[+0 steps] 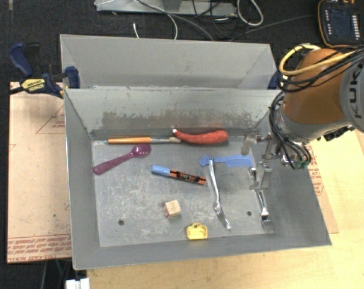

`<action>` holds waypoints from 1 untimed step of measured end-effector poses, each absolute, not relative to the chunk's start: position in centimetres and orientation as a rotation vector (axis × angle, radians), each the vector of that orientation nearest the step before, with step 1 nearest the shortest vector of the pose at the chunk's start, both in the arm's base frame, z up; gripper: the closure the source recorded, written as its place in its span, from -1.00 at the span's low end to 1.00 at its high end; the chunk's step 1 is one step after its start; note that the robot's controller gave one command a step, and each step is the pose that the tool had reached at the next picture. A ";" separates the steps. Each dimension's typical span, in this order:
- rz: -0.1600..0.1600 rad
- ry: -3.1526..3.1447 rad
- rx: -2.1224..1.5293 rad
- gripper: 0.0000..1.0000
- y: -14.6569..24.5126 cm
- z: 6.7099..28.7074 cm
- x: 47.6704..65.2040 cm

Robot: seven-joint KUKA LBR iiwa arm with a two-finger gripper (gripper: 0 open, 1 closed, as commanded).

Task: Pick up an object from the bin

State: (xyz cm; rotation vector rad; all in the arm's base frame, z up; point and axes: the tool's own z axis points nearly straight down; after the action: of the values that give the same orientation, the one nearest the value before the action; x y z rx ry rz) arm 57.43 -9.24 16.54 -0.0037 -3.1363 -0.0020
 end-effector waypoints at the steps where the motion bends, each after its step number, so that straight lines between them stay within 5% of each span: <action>1: -0.001 -3.143 0.000 -1.00 -9.2 16.9 57.6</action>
Offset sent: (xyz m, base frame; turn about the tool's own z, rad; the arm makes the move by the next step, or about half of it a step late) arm 0.0138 0.0979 -0.0207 -0.0901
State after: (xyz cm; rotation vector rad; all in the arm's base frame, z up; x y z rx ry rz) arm 57.62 -9.19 16.94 0.0004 -3.1434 -0.0005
